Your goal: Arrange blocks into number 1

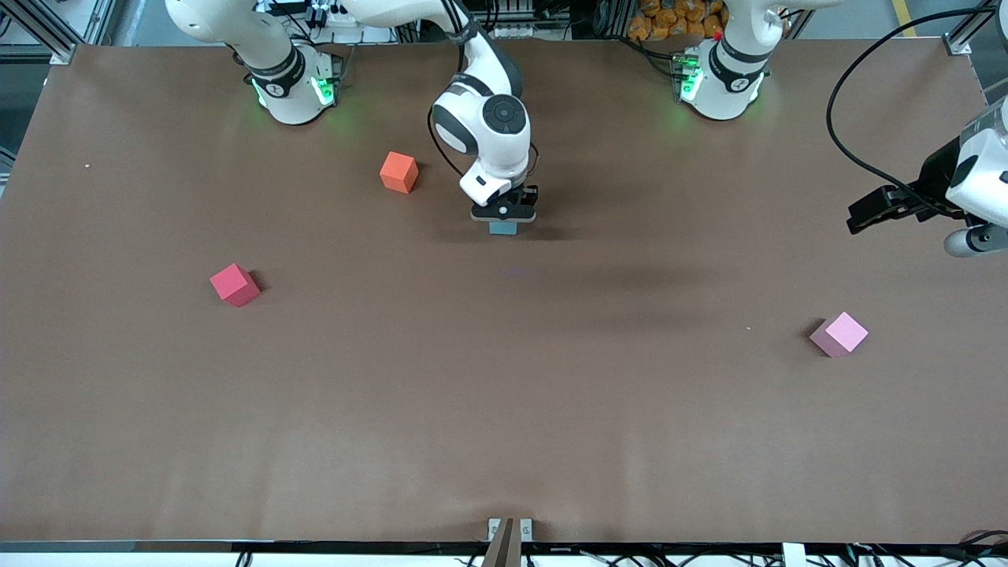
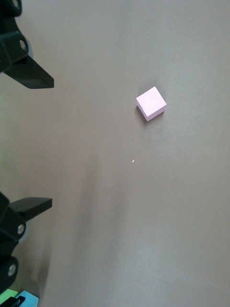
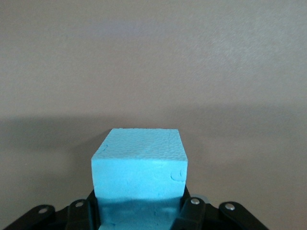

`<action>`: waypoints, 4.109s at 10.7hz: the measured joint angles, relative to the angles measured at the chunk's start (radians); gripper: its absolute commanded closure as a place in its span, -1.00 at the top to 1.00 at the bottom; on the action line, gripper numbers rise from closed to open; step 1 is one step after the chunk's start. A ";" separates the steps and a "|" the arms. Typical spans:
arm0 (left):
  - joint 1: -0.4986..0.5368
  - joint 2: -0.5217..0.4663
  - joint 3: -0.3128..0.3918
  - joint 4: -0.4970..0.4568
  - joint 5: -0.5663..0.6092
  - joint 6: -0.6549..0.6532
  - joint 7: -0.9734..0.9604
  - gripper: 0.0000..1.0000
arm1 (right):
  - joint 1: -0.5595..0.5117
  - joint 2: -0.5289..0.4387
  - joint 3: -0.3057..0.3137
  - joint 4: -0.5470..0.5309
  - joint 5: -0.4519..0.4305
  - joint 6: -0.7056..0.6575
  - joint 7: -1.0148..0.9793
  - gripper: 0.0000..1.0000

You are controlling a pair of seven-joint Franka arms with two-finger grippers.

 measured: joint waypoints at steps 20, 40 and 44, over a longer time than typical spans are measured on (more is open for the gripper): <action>-0.015 0.000 -0.001 0.007 0.000 -0.007 -0.008 1.00 | -0.106 -0.207 -0.109 0.015 -0.056 -0.315 -0.092 1.00; -0.028 -0.012 -0.037 0.157 -0.019 -0.167 0.003 1.00 | -1.024 -0.478 0.116 -0.065 -0.096 -0.420 -0.911 1.00; -0.026 -0.012 -0.037 0.158 -0.019 -0.167 0.003 1.00 | -1.028 -0.605 0.132 0.016 -0.131 -0.521 -0.911 1.00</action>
